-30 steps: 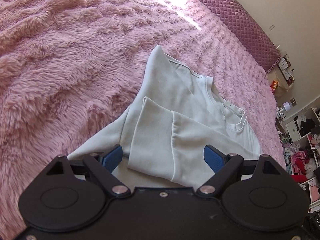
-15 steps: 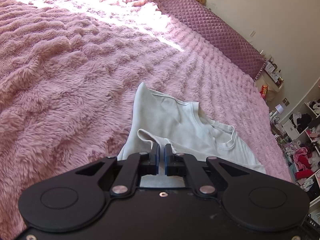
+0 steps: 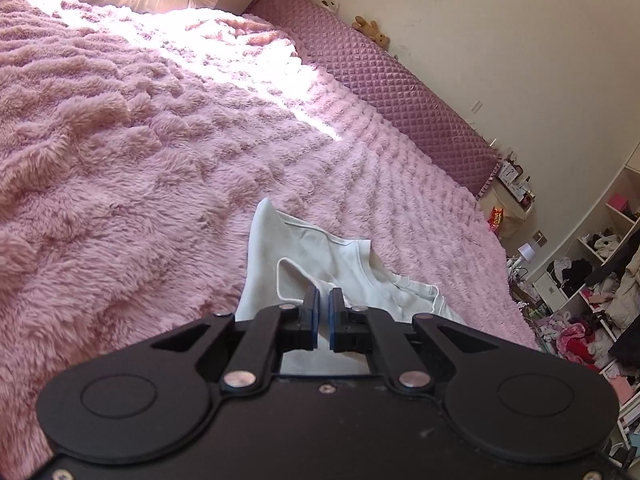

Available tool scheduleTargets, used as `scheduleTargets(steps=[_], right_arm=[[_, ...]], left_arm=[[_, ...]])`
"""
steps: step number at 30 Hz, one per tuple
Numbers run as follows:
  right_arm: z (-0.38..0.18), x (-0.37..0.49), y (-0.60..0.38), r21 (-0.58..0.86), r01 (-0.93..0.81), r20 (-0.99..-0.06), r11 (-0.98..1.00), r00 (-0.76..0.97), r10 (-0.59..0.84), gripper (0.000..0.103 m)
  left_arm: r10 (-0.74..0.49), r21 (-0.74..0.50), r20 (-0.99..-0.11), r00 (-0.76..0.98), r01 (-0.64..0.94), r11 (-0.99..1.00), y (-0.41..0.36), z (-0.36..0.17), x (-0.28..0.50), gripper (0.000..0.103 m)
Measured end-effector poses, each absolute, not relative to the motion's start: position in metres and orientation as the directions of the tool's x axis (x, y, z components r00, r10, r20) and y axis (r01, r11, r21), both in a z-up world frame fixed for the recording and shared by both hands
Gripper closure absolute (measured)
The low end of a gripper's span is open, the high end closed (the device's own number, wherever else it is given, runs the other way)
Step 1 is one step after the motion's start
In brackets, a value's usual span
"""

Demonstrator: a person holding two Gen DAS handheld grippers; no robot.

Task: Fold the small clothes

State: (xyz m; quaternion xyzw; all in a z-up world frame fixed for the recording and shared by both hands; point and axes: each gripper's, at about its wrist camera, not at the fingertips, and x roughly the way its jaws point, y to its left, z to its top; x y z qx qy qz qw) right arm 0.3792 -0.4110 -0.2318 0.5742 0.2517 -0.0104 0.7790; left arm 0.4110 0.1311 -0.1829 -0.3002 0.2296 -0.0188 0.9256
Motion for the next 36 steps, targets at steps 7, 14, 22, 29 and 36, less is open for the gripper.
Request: scheduleTargets(steps=[7, 14, 22, 29, 36], right_arm=[[-0.256, 0.363, -0.42, 0.847, 0.364, -0.478, 0.387, 0.84, 0.258, 0.103], [-0.227, 0.358, -0.424, 0.817, 0.337, -0.507, 0.468, 0.806, 0.304, 0.092], [-0.198, 0.328, -0.419, 0.749, 0.168, -0.49, 0.64, 0.791, 0.367, 0.076], [-0.227, 0.313, -0.418, 0.684, 0.286, -0.608, 0.671, 0.733, 0.306, 0.076], [-0.199, 0.251, -0.433, 0.663, 0.241, -0.611, 0.708, 0.721, 0.327, 0.065]], left_arm=[[-0.154, -0.468, -0.621, 0.769, -0.206, 0.86, 0.137, -0.25, 0.43, 0.097], [-0.137, -0.432, -0.614, 0.778, -0.185, 0.883, 0.135, -0.208, 0.421, 0.093], [-0.273, -0.418, -0.556, 0.785, 0.02, 0.908, 0.103, -0.191, 0.408, 0.058], [-0.235, -0.348, -0.72, 0.652, -0.046, 0.936, 0.095, -0.238, 0.438, 0.055], [-0.264, -0.344, -0.716, 0.646, 0.003, 0.939, 0.12, -0.175, 0.37, 0.029]])
